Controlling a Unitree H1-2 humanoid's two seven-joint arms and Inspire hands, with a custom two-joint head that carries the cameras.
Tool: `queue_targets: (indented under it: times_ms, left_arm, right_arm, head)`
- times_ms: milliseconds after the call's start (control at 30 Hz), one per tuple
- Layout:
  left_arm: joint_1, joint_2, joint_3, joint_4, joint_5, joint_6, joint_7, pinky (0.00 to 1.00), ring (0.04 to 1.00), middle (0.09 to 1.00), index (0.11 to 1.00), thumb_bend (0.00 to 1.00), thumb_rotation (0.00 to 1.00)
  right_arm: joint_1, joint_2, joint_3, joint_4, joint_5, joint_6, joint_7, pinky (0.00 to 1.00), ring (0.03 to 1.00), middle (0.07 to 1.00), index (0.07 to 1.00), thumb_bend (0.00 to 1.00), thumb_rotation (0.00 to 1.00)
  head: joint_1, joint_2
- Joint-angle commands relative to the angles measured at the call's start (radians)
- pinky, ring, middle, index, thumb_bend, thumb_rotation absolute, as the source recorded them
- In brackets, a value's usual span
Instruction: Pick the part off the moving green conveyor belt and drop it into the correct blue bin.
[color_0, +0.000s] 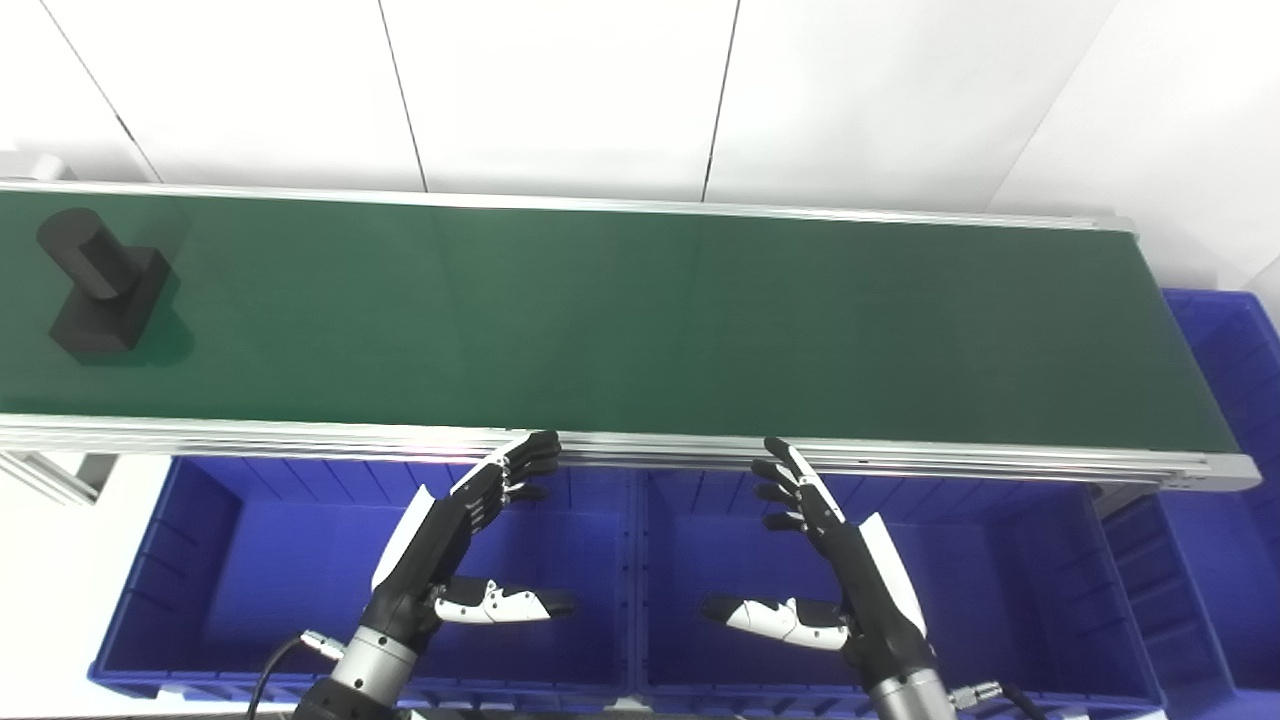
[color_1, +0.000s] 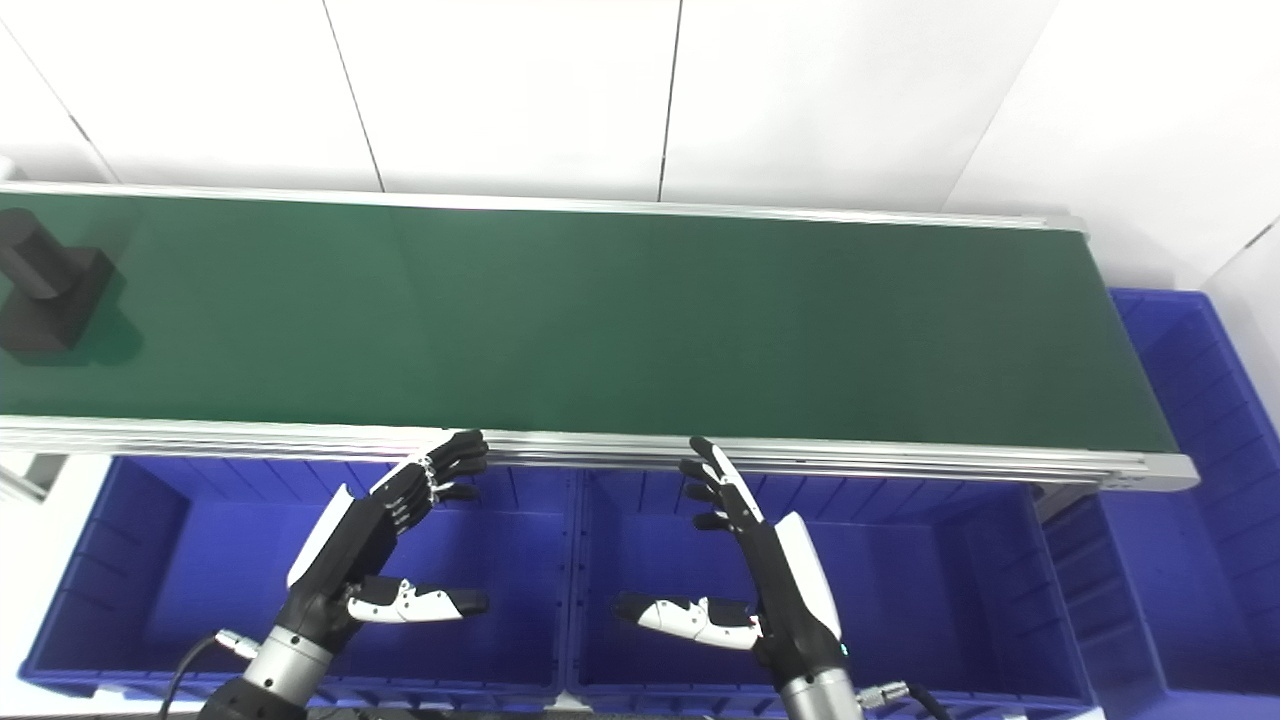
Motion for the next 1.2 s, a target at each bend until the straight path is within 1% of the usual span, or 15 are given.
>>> queue_targets:
  times_ms: [0,333,700,933,1067,1167]
  left_arm:
    - [-0.008,0.005,0.000,-0.018,0.004,-0.041,0.006,0.75,0.835,0.865,0.861,0.83,0.28]
    - [-0.008,0.007,-0.001,-0.021,-0.001,-0.041,0.001,0.77,0.843,0.870,0.864,0.82,0.27]
    - [-0.006,0.005,0.000,-0.021,0.011,-0.041,0.008,0.75,0.834,0.868,0.862,0.82,0.28]
    - [0.016,-0.003,0.011,-0.038,0.011,-0.038,0.019,0.76,0.832,0.863,0.867,0.83,0.28]
    - [0.047,-0.013,0.021,-0.061,0.036,-0.034,0.037,0.76,0.842,0.875,0.877,0.83,0.32]
    - [0.069,-0.019,0.022,-0.082,0.054,-0.011,0.048,0.78,0.845,0.879,0.878,0.84,0.34]
  right_arm:
    - [-0.003,0.005,-0.003,-0.013,0.001,-0.062,-0.009,0.73,0.839,0.884,0.957,0.78,0.37]
    - [-0.004,0.004,-0.002,-0.011,0.005,-0.065,-0.007,0.74,0.840,0.883,0.955,0.78,0.36]
    - [-0.005,0.002,-0.002,-0.009,0.009,-0.067,-0.005,0.74,0.840,0.883,0.955,0.79,0.36]
    - [-0.007,0.002,-0.003,-0.005,0.015,-0.073,-0.005,0.73,0.838,0.886,0.956,0.79,0.36]
    - [-0.003,0.002,-0.003,-0.009,0.012,-0.072,-0.005,0.74,0.842,0.885,0.956,0.79,0.36]
    - [-0.002,0.000,-0.004,-0.008,0.013,-0.077,-0.005,0.74,0.841,0.884,0.956,0.78,0.36]
  head:
    - [0.000,0.000]
    - [0.001,0.001]
    - [0.001,-0.001]
    - [-0.001,-0.002]
    - [0.001,-0.003]
    - [0.006,-0.004]
